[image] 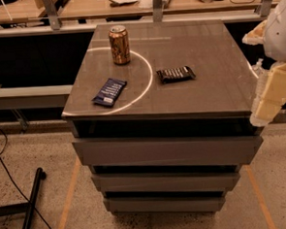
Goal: Move rxbar chocolate near rxbar blueberry
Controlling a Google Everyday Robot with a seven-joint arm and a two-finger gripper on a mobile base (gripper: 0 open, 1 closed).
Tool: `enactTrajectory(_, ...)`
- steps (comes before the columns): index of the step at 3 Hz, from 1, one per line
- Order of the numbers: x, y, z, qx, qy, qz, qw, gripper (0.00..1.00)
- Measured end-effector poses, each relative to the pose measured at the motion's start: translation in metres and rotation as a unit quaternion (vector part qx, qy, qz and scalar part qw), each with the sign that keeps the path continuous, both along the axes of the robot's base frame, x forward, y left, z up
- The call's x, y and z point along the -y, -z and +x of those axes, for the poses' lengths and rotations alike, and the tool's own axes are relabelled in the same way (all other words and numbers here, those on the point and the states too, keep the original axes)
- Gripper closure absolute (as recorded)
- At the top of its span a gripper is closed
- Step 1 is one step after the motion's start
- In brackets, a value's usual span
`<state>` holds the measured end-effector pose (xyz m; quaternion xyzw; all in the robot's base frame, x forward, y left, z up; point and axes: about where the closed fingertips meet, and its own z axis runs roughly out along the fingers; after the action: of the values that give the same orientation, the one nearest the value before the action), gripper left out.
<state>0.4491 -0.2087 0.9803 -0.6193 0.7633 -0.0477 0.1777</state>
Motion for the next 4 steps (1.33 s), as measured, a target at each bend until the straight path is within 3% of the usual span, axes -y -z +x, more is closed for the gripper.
enactTrajectory(2,-0.037,-0.014,0.07,0.05,-0.067,0.0,0.9965,0.0)
enactTrajectory(3,-0.056,-0.015,0.117,0.052,-0.093,0.002,0.9943,0.0)
enactTrajectory(4,-0.072,-0.008,0.17,0.039,-0.099,0.018,0.9942,0.0)
